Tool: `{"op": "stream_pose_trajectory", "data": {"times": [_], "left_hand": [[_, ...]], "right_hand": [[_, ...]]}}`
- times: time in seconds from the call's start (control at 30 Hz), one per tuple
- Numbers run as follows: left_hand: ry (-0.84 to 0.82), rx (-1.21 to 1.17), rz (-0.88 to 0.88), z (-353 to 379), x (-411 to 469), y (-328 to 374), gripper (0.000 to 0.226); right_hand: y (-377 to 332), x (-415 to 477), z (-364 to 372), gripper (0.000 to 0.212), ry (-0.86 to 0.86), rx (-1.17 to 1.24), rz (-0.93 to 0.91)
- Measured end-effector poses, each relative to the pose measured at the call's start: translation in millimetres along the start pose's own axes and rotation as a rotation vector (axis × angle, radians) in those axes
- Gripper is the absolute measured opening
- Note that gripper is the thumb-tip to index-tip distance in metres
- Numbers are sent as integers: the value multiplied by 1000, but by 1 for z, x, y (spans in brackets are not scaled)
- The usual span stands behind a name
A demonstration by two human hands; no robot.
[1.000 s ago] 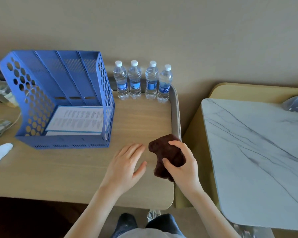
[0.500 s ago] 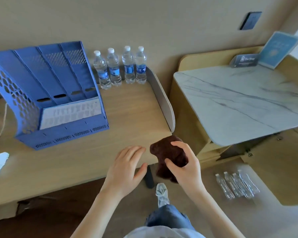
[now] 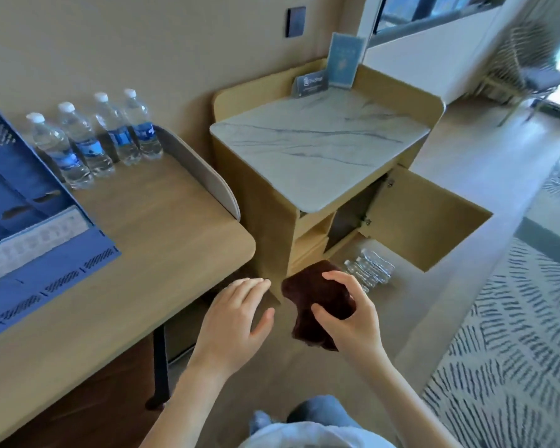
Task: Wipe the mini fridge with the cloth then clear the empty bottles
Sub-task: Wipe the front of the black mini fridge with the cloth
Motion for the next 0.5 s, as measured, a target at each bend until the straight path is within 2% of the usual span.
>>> {"op": "stream_pose_trajectory", "data": {"times": [0.1, 0.33, 0.5], "left_hand": [[-31, -19, 79, 15, 8, 25, 57], [-105, -43, 264, 66, 16, 94, 40], [-200, -58, 356, 104, 3, 159, 47]], "right_hand": [[7, -13, -33, 55, 95, 18, 31], [40, -63, -116, 55, 324, -11, 128], [64, -105, -179, 52, 425, 11, 220]]}}
Point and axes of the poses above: each hand's wrist, its own x-axis towards the middle knuckle, its own z-axis out of the palm, y = z × x, the point moved 4 cm from there along x, towards the middle knuckle
